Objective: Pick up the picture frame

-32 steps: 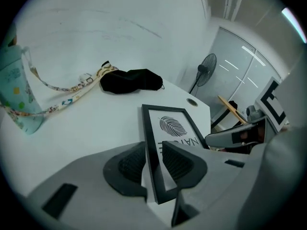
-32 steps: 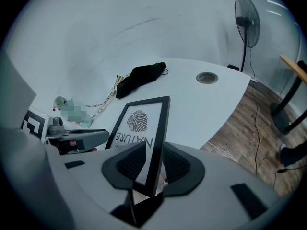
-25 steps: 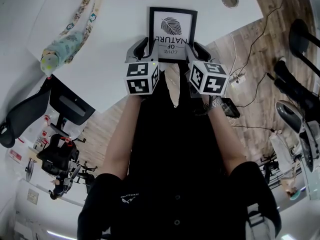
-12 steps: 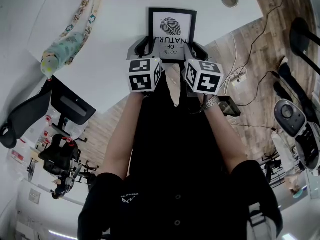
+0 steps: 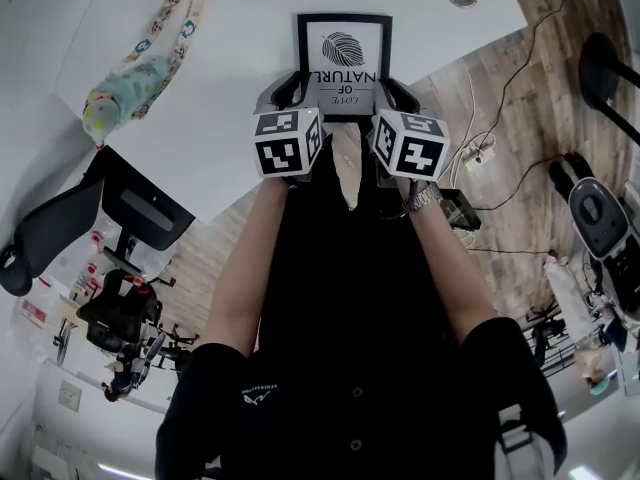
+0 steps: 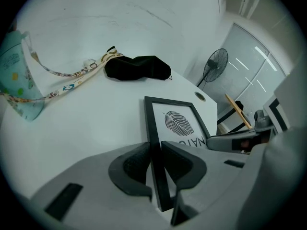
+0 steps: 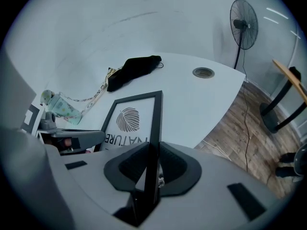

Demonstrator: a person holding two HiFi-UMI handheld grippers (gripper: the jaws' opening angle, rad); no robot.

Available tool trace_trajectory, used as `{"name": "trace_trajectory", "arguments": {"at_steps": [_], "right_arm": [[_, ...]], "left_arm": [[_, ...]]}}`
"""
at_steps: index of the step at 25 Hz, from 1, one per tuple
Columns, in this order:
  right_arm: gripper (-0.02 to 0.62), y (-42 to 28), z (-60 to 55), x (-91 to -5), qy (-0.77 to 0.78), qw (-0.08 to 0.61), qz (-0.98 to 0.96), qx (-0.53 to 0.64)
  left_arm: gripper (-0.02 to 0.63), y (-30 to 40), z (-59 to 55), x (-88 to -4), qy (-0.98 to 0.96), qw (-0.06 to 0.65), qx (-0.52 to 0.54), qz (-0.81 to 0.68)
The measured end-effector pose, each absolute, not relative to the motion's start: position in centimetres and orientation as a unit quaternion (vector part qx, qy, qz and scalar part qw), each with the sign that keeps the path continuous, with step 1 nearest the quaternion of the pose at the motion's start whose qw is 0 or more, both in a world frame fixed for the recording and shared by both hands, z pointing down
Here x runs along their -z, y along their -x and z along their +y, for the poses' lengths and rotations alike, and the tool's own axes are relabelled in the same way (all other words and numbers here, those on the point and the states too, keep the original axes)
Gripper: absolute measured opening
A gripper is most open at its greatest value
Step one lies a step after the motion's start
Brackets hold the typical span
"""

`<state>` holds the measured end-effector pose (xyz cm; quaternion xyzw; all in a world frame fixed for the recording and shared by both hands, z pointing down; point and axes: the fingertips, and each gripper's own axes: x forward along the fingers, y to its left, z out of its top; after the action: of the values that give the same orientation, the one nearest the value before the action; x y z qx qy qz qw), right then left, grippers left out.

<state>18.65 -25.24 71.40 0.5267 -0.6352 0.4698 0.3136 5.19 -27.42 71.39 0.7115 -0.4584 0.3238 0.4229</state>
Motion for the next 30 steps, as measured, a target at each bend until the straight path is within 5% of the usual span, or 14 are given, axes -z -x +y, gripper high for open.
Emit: {"name": "trace_trajectory", "arguments": {"at_steps": [30], "right_arm": [[0.067, -12.8, -16.3, -68.6, -0.520, 0.306, -0.663, -0.443]], "left_arm": [[0.078, 0.8, -17.7, -68.4, -0.717, 0.406, -0.294, -0.484]]}}
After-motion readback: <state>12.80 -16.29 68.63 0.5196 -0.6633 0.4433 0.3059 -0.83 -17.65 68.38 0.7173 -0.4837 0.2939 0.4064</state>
